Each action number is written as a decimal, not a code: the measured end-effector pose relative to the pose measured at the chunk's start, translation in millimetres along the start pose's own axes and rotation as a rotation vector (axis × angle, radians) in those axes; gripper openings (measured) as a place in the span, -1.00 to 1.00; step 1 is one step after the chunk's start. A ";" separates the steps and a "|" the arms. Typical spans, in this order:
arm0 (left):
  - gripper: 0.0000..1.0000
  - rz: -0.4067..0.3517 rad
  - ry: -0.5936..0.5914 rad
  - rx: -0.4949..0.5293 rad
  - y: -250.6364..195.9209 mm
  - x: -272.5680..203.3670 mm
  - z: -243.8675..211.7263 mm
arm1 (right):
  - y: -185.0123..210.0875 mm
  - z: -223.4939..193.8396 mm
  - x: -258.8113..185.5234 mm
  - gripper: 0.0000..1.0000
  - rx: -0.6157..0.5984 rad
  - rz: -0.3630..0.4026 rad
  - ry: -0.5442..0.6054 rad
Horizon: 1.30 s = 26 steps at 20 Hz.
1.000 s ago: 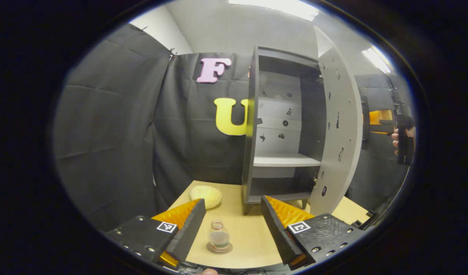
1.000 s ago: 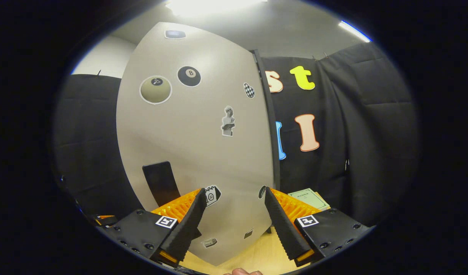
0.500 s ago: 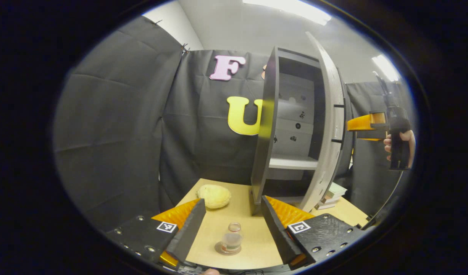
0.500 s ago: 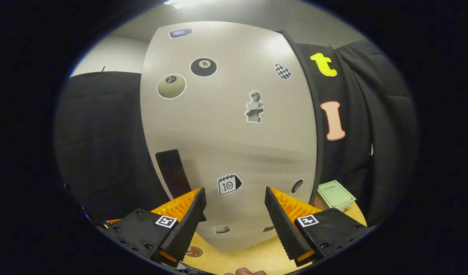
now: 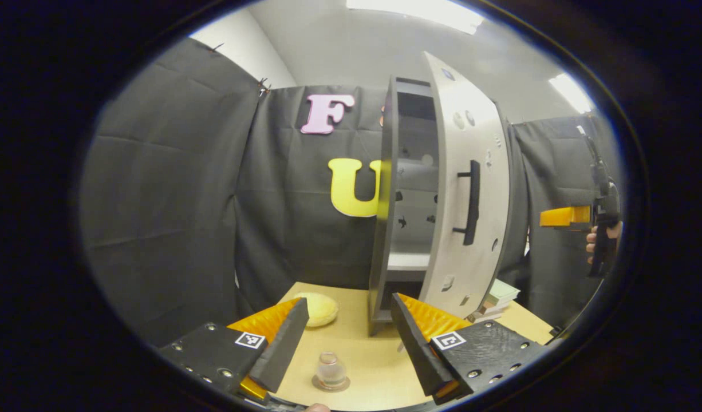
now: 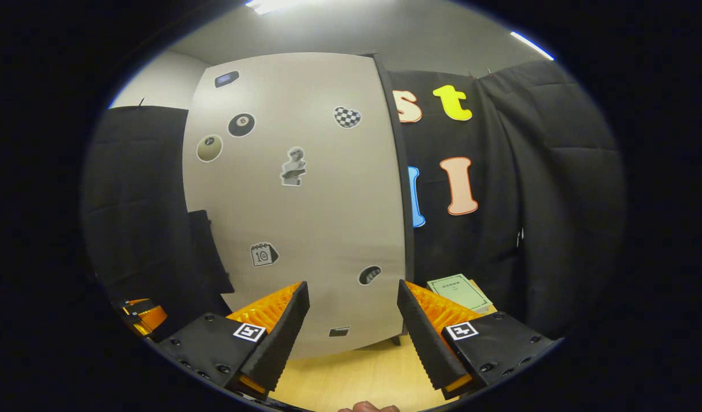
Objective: Open the cabinet door with the right hand, grasp the bottle in the cabinet with the left hand and place it on the coaster, then close the cabinet door with the right hand.
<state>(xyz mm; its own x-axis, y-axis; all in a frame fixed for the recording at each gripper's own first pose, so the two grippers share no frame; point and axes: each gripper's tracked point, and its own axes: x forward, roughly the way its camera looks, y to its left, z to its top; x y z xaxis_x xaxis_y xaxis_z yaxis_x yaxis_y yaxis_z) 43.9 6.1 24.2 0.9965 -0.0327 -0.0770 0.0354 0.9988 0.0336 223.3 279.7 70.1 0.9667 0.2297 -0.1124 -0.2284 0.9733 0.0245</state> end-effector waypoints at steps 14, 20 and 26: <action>0.73 0.041 -0.107 0.031 -102.8 7.6 75.6 | -139.3 -0.3 -66.2 0.86 -0.032 -0.153 -0.092; 0.79 0.070 -0.078 -0.113 -154.9 -7.7 49.5 | -152.8 -24.9 -79.8 0.96 -0.015 -0.056 -0.044; 0.79 0.107 -0.043 -0.076 -169.0 -34.3 40.1 | -164.6 -31.1 -88.9 0.96 -0.012 -0.006 -0.033</action>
<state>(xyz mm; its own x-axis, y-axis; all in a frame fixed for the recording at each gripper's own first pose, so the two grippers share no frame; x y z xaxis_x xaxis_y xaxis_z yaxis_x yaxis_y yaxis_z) 6.7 -163.1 61.1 0.9966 0.0745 -0.0341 -0.0758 0.9965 -0.0364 171.4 99.1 45.2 0.9715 0.2236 -0.0792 -0.2234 0.9747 0.0118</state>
